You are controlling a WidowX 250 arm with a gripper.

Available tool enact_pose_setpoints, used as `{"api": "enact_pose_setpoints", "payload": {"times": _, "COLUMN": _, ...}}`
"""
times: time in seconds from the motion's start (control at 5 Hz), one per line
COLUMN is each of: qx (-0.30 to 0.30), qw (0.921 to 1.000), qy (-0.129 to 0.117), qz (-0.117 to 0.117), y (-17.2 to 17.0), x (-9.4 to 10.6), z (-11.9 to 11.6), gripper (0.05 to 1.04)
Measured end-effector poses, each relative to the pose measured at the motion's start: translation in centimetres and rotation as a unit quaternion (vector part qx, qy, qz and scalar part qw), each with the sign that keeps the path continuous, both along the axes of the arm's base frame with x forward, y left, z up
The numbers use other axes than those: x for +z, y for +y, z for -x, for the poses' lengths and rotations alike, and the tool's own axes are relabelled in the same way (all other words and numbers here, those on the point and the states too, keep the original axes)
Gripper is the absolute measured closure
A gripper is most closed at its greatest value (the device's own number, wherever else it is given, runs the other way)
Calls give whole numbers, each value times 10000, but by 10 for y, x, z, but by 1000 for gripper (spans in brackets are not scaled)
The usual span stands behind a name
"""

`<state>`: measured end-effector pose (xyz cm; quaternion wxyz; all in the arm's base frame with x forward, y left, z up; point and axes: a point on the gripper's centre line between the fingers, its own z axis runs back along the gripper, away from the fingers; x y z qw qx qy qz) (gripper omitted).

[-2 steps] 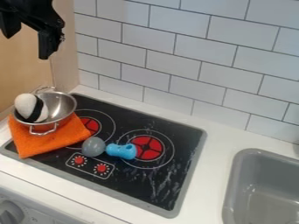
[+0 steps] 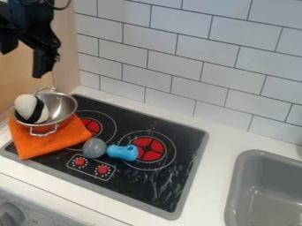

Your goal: Move the spoon to the right end of the stove

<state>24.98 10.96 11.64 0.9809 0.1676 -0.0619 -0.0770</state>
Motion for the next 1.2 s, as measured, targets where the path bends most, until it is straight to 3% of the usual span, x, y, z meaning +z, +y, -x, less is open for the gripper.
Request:
{"api": "enact_pose_setpoints", "payload": {"times": 0.2, "qx": -714, "qw": 9974, "qy": -6, "qz": -72, "y": -8, "x": 0, "z": -9, "gripper": 85}}
{"api": "enact_pose_setpoints", "payload": {"times": 0.4, "qx": -1697, "qw": 9853, "qy": -185, "qz": -104, "y": -16, "x": 3, "z": -23, "gripper": 84}}
{"api": "enact_pose_setpoints", "payload": {"times": 0.6, "qx": -2780, "qw": 9605, "qy": -86, "qz": -102, "y": -35, "x": 2, "z": -30, "gripper": 85}}
{"api": "enact_pose_setpoints", "payload": {"times": 0.8, "qx": -3886, "qw": 9213, "qy": 126, "qz": 48, "y": -54, "x": -1, "z": -30, "gripper": 85}}
{"api": "enact_pose_setpoints", "payload": {"times": 1.0, "qx": -5050, "qw": 8613, "qy": 518, "qz": 226, "y": -83, "x": -3, "z": -30, "gripper": 85}}
{"api": "enact_pose_setpoints", "payload": {"times": 1.2, "qx": -5719, "qw": 8159, "qy": 696, "qz": 491, "y": -96, "x": -11, "z": -26, "gripper": 85}}
